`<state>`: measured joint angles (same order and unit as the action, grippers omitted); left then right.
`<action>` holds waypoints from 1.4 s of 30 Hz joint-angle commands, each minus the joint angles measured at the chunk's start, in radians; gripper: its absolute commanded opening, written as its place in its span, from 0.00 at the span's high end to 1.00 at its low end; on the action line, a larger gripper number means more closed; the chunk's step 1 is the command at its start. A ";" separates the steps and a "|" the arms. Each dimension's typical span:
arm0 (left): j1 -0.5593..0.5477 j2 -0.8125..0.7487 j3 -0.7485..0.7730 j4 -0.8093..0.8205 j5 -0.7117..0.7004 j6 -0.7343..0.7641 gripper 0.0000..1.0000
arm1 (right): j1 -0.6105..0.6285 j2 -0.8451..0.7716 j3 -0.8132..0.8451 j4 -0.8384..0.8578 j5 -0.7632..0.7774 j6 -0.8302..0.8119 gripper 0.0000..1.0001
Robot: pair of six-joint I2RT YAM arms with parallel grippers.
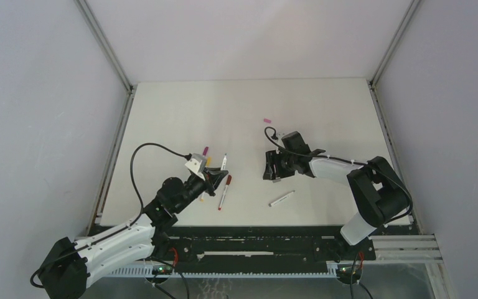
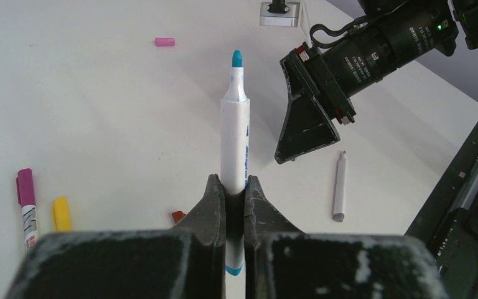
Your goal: Insert the pens into the pen caps
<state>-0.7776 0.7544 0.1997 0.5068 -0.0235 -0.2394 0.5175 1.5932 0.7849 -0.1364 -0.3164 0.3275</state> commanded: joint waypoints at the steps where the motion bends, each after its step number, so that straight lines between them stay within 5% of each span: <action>1: 0.001 0.000 -0.012 0.024 -0.009 0.023 1.00 | -0.004 -0.001 0.034 -0.031 0.039 -0.021 0.45; 11: 0.001 -0.001 -0.013 0.021 -0.017 0.023 1.00 | 0.033 -0.043 0.004 -0.130 0.105 -0.003 0.48; 33: 0.001 0.003 -0.005 0.005 -0.032 0.025 1.00 | 0.225 0.099 0.169 -0.377 0.492 -0.019 0.76; 42: 0.001 -0.002 -0.005 0.003 -0.032 0.024 1.00 | 0.256 0.101 0.180 -0.438 0.540 -0.015 0.72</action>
<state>-0.7776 0.7593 0.1997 0.4839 -0.0490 -0.2390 0.7650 1.6833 0.9634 -0.4988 0.1810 0.3275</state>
